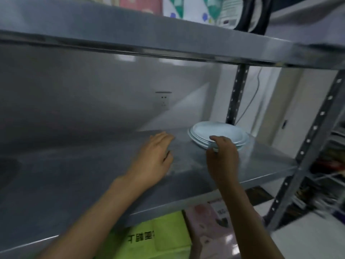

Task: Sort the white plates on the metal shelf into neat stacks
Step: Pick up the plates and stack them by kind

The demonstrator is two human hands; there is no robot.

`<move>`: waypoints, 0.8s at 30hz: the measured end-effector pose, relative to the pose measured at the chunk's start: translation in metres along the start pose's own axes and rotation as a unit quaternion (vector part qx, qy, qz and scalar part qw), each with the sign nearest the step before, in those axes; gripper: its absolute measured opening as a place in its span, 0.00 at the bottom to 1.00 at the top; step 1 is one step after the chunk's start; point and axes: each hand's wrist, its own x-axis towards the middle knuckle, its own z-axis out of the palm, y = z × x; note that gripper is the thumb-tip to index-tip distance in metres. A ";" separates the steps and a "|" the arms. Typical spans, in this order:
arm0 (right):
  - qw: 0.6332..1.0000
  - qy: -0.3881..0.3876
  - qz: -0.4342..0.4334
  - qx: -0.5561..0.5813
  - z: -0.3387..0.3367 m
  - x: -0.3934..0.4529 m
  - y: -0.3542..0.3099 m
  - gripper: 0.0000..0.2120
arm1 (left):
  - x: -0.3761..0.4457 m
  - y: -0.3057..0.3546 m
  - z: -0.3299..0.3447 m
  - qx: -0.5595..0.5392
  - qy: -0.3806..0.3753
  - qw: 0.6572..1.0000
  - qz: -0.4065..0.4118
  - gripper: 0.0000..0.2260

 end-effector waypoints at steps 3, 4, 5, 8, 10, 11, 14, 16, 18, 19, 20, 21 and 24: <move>0.988 -0.079 0.032 -0.125 -0.001 0.025 0.034 0.23 | 0.011 0.013 0.027 -0.037 -0.005 0.999 0.002 0.21; 0.979 -0.118 0.033 -0.160 0.001 0.032 0.041 0.25 | 0.011 0.016 0.034 -0.041 -0.004 0.999 0.002 0.19; 0.970 -0.155 0.032 -0.186 0.003 0.038 0.047 0.28 | 0.012 0.016 0.041 -0.044 -0.004 0.999 -0.001 0.19; 0.948 -0.230 0.010 -0.221 0.003 0.044 0.057 0.27 | 0.010 0.016 0.055 -0.047 -0.017 0.998 -0.036 0.23; 0.950 -0.231 0.004 -0.211 0.001 0.044 0.061 0.23 | 0.010 0.014 0.058 -0.050 -0.020 0.997 -0.047 0.26; 0.955 -0.219 0.010 -0.202 0.000 0.044 0.061 0.21 | 0.010 0.013 0.059 -0.052 -0.016 0.997 -0.047 0.26; 0.956 -0.201 0.014 -0.212 -0.002 0.045 0.058 0.19 | 0.009 0.010 0.057 -0.068 0.005 0.996 -0.051 0.26; 0.958 -0.186 -0.007 -0.217 -0.004 0.047 0.056 0.17 | 0.008 0.009 0.055 -0.074 0.016 0.996 -0.054 0.25; 0.966 -0.171 -0.006 -0.194 -0.007 0.049 0.054 0.15 | 0.007 0.008 0.053 -0.075 0.021 0.996 -0.051 0.26; 0.970 -0.168 0.003 -0.177 -0.008 0.050 0.052 0.14 | 0.006 0.008 0.051 -0.076 0.021 0.995 -0.052 0.26; 0.973 -0.166 0.012 -0.162 -0.010 0.051 0.049 0.13 | 0.005 0.008 0.049 -0.080 0.021 0.995 -0.053 0.27; 0.976 -0.162 0.024 -0.146 -0.011 0.051 0.047 0.12 | 0.004 0.008 0.048 -0.084 0.019 0.995 -0.054 0.28; 0.983 -0.138 0.056 -0.109 -0.017 0.054 0.040 0.11 | -0.002 0.004 0.038 -0.091 0.014 0.994 -0.053 0.29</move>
